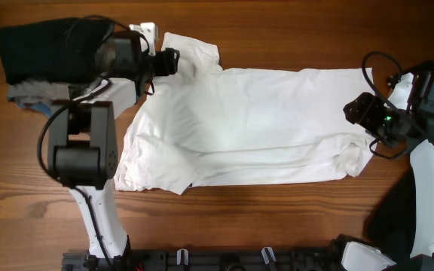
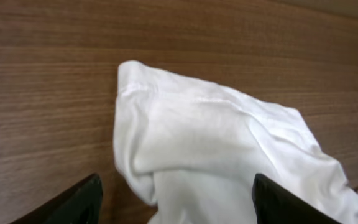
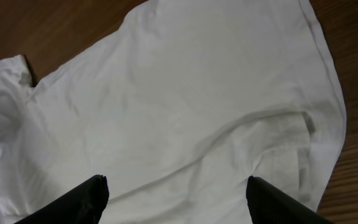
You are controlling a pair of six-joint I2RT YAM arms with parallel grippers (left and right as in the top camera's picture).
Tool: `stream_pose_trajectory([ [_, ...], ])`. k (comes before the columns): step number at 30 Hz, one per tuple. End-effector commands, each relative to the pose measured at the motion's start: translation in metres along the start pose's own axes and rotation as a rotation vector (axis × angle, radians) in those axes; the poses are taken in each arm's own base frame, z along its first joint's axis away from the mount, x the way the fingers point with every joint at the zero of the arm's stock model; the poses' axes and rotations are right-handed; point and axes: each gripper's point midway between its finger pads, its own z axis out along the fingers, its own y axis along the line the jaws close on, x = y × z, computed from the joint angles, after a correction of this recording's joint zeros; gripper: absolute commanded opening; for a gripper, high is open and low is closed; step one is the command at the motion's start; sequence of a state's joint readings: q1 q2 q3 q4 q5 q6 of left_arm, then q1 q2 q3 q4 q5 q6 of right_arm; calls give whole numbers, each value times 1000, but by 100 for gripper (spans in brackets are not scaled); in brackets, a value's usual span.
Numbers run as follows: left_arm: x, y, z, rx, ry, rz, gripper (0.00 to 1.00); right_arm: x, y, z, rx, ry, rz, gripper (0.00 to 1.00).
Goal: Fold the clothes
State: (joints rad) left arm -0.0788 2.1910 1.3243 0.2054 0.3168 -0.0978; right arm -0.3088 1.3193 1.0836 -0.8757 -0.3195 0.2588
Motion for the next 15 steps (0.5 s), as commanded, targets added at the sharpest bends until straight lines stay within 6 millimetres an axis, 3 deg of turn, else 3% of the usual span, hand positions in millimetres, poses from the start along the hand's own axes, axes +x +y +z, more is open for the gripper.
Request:
stream_pose_trajectory([
  [1, 16, -4, 21, 30, -1, 25, 69, -2, 2, 2, -15, 11, -11, 76],
  [4, 36, 3, 30, 20, 37, 13, 58, -2, 2, 2, -14, 14, -10, 76],
  [5, 36, 4, 30, 20, 38, 12, 50, -2, 2, 2, -14, 14, -10, 76],
  [7, 28, 0, 28, 34, 17, 6, 7, -1, 2, 2, -14, 15, -10, 76],
  [11, -12, -22, 6, 113, -56, -92, 4, -8, 3, 2, -20, -9, -24, 76],
  [12, -30, -35, -7, 163, -81, -105, 4, -12, 4, 4, -22, -22, -30, 84],
  [15, -75, -70, -50, 261, -148, -80, 4, -26, -10, 19, 43, -51, -32, 85],
])
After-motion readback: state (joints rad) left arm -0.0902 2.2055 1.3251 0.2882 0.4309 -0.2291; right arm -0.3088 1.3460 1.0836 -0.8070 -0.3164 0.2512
